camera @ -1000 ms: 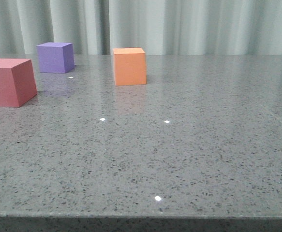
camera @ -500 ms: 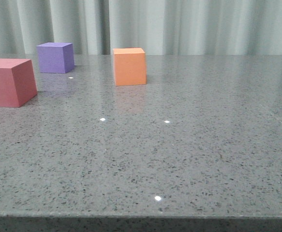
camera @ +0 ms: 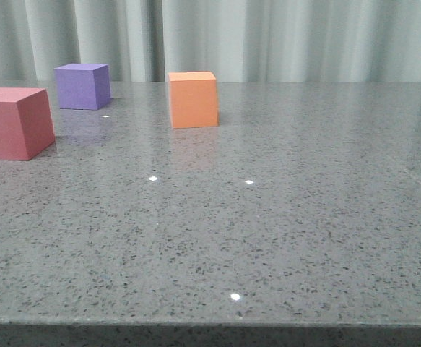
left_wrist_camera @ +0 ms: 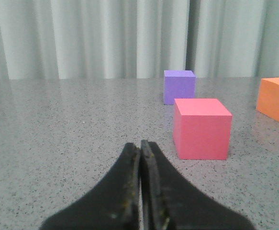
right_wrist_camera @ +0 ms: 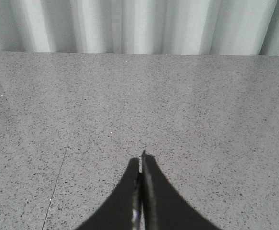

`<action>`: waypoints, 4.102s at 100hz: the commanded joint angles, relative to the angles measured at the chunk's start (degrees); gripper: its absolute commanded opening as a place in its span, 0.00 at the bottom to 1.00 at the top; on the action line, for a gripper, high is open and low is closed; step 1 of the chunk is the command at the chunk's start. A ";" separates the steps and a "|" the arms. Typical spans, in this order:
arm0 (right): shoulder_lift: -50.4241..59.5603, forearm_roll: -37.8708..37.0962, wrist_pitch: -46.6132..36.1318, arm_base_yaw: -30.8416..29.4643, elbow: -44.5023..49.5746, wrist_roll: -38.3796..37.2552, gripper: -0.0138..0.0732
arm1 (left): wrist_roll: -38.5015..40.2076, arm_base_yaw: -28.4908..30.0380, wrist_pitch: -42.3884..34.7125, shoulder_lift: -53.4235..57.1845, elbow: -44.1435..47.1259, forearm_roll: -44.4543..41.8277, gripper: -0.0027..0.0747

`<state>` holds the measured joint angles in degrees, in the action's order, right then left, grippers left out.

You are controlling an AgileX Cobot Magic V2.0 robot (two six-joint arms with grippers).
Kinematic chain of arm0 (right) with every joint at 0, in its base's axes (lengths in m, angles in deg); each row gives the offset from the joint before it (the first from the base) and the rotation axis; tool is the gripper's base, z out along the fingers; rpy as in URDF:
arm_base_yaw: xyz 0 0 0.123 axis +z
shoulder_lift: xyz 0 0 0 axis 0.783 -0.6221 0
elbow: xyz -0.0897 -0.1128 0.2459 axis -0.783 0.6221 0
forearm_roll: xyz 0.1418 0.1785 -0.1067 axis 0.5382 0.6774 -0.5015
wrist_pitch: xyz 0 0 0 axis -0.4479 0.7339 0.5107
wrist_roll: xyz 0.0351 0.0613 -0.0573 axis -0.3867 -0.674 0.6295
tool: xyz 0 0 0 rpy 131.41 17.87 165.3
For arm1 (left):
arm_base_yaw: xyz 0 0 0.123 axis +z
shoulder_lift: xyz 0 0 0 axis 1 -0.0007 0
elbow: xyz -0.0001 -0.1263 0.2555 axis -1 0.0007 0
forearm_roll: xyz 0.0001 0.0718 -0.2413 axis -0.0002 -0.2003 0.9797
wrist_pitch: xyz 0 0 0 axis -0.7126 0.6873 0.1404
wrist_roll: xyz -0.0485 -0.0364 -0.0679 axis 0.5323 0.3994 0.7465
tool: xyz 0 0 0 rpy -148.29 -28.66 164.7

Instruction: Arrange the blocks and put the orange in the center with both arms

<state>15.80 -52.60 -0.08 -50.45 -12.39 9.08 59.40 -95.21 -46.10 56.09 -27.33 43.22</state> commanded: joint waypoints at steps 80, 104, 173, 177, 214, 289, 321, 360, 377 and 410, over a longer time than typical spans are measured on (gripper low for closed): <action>0.12 -1.21 -4.77 -0.38 -1.55 0.43 0.08 | 0.66 0.11 25.55 -32.56 -43.13 8.98 0.01; 0.12 -1.21 -4.77 -0.38 -1.55 0.43 0.08 | 0.66 0.11 34.90 -46.06 -55.27 8.98 0.01; 0.12 -1.21 -4.77 -0.38 -1.55 0.43 0.08 | 0.66 0.11 40.72 -52.08 -57.18 9.45 0.89; 0.12 -1.21 -4.77 -0.38 -1.55 0.43 0.08 | 0.66 0.11 40.84 -52.08 -57.18 9.54 0.95; 0.12 -1.21 -4.77 -0.38 -1.55 0.43 0.08 | 0.66 -0.03 38.71 -53.80 -57.27 14.35 0.85; 0.12 -1.21 -4.77 -0.38 -1.55 0.38 0.08 | 22.39 -25.64 33.34 -89.41 -88.51 -1.81 0.83; 0.12 -1.21 -4.77 -0.38 -1.55 0.38 0.08 | 33.84 -33.11 39.87 -104.47 -105.69 -16.84 0.83; 0.12 -1.21 -4.77 -0.38 -1.55 0.38 0.08 | 35.29 -33.90 41.00 -110.21 -109.09 -18.28 0.84; 0.12 -1.21 -4.77 -0.38 -1.55 0.38 0.08 | 36.79 -33.90 41.00 -111.40 -109.09 -19.37 0.84; 0.12 -1.21 -4.77 -0.38 -1.55 0.38 0.08 | 38.29 -33.31 41.12 -114.61 -109.09 -20.41 0.84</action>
<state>15.80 -52.73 -0.21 -50.45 -12.34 9.19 96.74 -128.72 -2.64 -61.35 -134.51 24.29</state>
